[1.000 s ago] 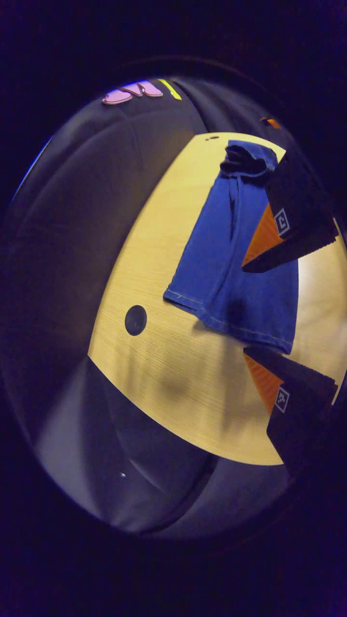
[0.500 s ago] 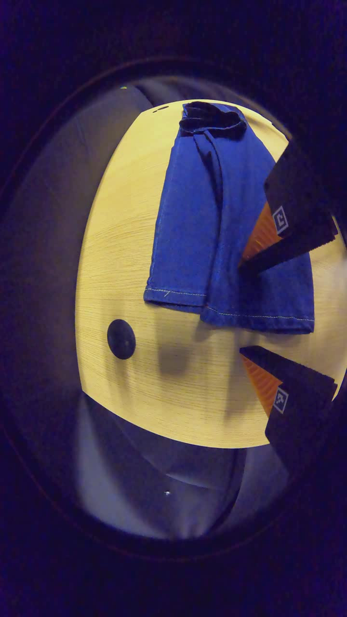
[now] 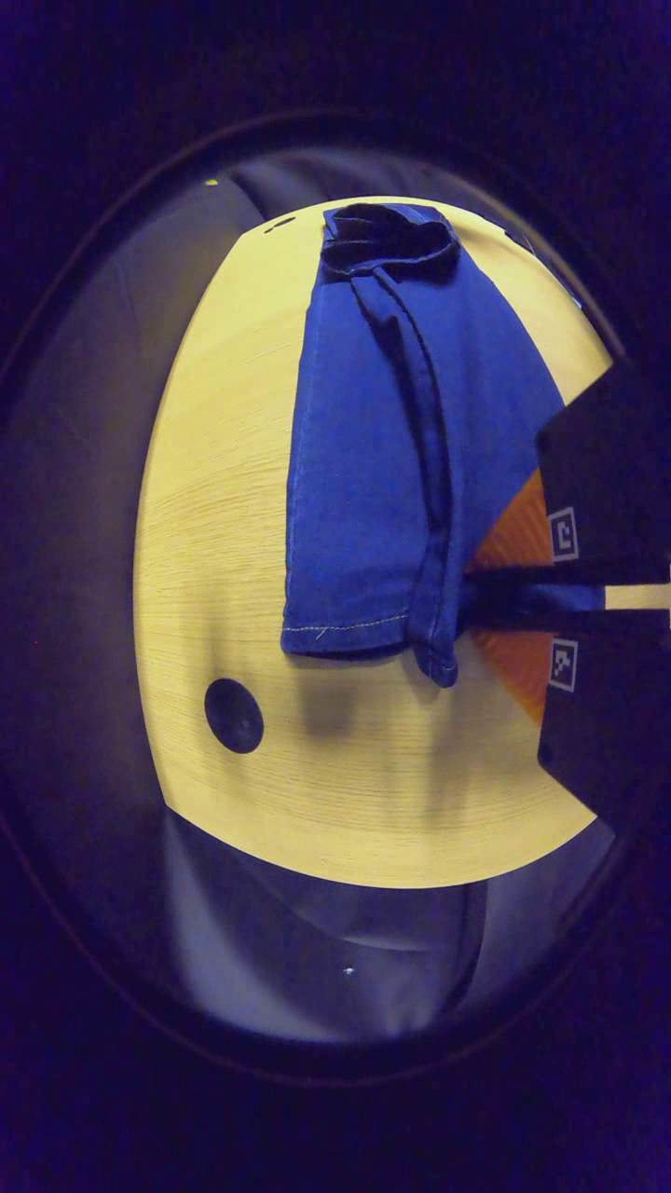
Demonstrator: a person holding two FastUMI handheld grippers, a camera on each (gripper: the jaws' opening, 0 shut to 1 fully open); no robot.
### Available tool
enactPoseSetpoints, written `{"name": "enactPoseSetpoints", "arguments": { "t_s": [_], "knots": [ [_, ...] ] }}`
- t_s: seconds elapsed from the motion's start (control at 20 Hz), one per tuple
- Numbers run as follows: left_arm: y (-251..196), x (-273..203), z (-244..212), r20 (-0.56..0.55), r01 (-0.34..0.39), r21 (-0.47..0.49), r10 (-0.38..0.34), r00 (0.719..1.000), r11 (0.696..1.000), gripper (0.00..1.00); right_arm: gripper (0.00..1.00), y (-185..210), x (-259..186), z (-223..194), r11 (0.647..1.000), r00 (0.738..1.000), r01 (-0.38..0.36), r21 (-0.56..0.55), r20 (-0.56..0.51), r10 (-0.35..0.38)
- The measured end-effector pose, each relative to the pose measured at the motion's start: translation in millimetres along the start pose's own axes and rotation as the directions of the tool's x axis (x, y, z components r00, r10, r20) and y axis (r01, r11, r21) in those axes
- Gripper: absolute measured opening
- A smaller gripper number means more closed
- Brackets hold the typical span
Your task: Grasp the waist and the cuffs of the jeans and fold them to make the two legs overlap; first hold the waist and fold one-third of the jeans toward the cuffs, then hold the cuffs and fold the remaining one-third in the same direction to finish folding.
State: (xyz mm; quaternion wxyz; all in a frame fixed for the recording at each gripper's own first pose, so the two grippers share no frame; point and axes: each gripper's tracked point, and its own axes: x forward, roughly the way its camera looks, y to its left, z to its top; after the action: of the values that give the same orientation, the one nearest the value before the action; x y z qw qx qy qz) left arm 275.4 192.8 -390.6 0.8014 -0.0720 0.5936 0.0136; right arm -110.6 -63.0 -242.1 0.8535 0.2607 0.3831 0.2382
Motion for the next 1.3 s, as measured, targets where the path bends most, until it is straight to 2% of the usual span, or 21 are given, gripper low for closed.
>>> {"name": "enactPoseSetpoints", "arguments": {
  "t_s": [0.05,0.1,0.25,0.35,0.55,0.7,0.9,1.15,1.2,1.3],
  "knots": [
    [-1.1,-4.1,1.2,0.008,-0.004,-0.008,0.004,1.0,1.0,0.09,0.82,-0.5,-0.9,1.5,1.0,1.0,0.0,0.004,0.005,0.0],
    [-1.5,-8.9,2.7,0.023,-0.008,-0.023,0.008,1.0,1.0,0.07,0.81,-0.7,-1.6,3.1,1.0,1.0,-0.001,0.009,0.01,0.001],
    [-17.9,-45.4,11.4,0.087,0.019,-0.008,-0.018,0.996,1.0,0.06,0.81,-7.6,-5.5,12.1,1.0,0.999,0.005,0.022,0.034,-0.006],
    [-40.8,-82.4,21.4,0.142,0.08,0.015,-0.081,0.987,0.997,0.06,0.82,-10.7,-9.0,17.7,0.999,0.999,0.006,0.033,0.051,-0.008],
    [-120.4,-159.8,38.5,0.22,0.207,0.087,-0.221,0.95,0.975,0.06,0.82,-12.9,-18.9,27.5,0.999,0.996,0.004,0.043,0.089,-0.008],
    [-203.8,-212.7,50.7,0.265,0.314,0.161,-0.348,0.899,0.936,0.06,0.81,-14.0,-27.5,31.4,0.999,0.994,-0.003,0.042,0.109,-0.001],
    [-340.0,-253.2,61.3,0.262,0.53,0.188,-0.562,0.785,0.827,0.06,0.82,-19.3,-42.8,37.0,0.999,0.99,-0.017,0.039,0.138,0.011],
    [-459.1,-206.7,58.9,0.164,0.564,0.18,-0.59,0.79,0.806,0.06,0.82,-46.0,-65.2,39.2,0.998,0.986,-0.001,0.057,0.167,-0.009],
    [-473.8,-188.6,54.1,0.148,0.558,0.192,-0.586,0.797,0.808,0.06,0.82,-52.6,-69.0,37.5,0.998,0.985,0.01,0.059,0.171,-0.02],
    [-498.9,-158.4,53.1,0.132,0.506,0.246,-0.545,0.828,0.827,0.06,0.82,-67.1,-76.1,32.5,0.997,0.984,0.035,0.064,0.171,-0.045]
  ]
}}
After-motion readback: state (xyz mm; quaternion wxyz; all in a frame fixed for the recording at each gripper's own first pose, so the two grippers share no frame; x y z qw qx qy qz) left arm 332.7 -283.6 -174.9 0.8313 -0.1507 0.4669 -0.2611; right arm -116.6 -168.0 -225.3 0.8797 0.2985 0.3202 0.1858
